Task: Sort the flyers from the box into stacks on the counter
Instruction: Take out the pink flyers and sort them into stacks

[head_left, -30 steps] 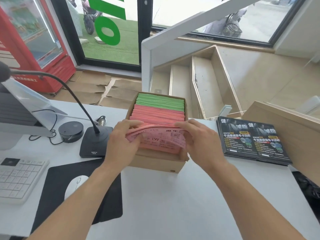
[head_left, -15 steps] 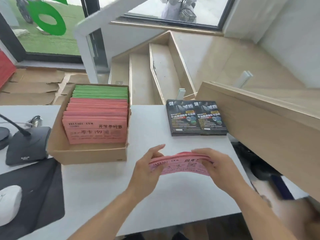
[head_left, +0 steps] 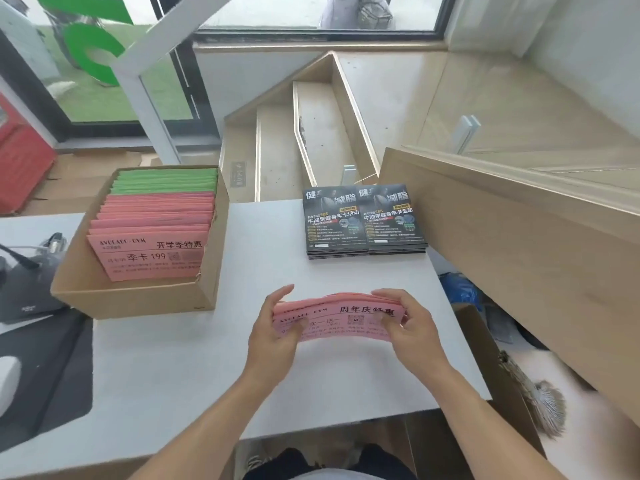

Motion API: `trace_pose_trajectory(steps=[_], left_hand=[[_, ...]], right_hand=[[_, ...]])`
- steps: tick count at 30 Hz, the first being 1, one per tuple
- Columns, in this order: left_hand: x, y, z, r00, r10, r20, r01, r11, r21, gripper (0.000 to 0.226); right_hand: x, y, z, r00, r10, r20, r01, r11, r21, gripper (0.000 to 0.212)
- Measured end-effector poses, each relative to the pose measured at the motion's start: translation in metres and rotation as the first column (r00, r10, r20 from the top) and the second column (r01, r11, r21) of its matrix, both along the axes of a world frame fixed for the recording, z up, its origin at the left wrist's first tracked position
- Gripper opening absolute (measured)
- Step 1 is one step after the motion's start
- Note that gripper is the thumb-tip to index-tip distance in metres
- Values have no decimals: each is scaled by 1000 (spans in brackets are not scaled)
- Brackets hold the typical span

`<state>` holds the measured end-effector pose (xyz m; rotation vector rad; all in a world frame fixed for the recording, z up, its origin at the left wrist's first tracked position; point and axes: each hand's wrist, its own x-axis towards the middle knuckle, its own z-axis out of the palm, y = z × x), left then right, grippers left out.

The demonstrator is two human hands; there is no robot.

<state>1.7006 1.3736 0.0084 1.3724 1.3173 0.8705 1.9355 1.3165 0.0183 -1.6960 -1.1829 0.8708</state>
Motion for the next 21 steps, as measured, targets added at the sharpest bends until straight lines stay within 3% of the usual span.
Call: trace_pose_trajectory(steps=[6, 14, 21], left_hand=[[8, -4, 1, 997, 70, -10, -70, 997, 22, 68], [19, -6, 0, 998, 65, -10, -65, 998, -10, 67], [21, 19, -15, 1000, -30, 2, 30, 997, -76, 69]], right_hand=[[19, 0, -5, 992, 124, -7, -123, 992, 13, 38], [10, -4, -12, 985, 47, -165, -45, 999, 15, 36], [11, 4, -17, 974, -151, -169, 138, 987, -82, 66]])
